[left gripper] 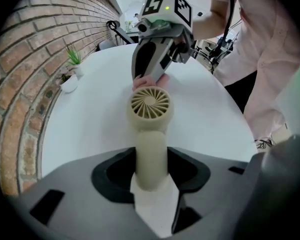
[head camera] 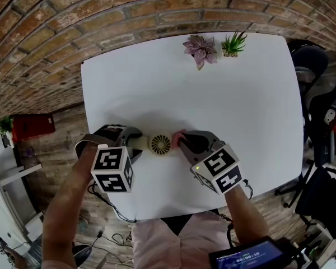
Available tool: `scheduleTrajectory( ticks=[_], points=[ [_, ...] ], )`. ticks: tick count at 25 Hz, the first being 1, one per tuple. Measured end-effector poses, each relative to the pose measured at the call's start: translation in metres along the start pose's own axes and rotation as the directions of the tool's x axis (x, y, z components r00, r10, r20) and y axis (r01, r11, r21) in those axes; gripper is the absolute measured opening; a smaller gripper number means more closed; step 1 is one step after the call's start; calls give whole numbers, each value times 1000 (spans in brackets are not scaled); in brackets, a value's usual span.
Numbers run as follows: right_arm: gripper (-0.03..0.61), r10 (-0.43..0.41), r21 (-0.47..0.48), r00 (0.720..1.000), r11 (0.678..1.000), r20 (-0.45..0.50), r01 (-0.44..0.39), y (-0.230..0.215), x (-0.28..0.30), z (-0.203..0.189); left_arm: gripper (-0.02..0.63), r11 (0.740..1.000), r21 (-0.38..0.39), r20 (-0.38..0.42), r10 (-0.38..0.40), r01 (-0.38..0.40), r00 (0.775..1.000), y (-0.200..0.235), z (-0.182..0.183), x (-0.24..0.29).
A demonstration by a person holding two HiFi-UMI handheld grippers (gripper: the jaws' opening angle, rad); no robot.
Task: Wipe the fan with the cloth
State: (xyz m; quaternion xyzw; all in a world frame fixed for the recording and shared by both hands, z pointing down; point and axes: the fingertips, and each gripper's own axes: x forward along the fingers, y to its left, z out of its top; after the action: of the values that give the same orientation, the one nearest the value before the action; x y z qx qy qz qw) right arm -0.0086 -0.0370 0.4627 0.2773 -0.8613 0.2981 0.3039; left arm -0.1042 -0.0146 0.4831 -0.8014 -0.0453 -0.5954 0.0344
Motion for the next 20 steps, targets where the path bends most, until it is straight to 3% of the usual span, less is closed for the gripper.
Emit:
scheduleTrajectory(
  ticks=[7, 13, 20],
  points=[
    [37, 16, -25, 1000, 1000, -7, -16, 1, 0, 0, 198, 994, 108, -53, -7, 13, 999, -2, 5, 1],
    [37, 45, -89, 998, 995, -35, -48, 5, 2, 1, 198, 964, 262, -127, -16, 49, 992, -6, 9, 4],
    [38, 59, -104, 997, 993, -44, -63, 8, 3, -1, 198, 943, 324, -169, -23, 77, 985, -9, 11, 6]
  ],
)
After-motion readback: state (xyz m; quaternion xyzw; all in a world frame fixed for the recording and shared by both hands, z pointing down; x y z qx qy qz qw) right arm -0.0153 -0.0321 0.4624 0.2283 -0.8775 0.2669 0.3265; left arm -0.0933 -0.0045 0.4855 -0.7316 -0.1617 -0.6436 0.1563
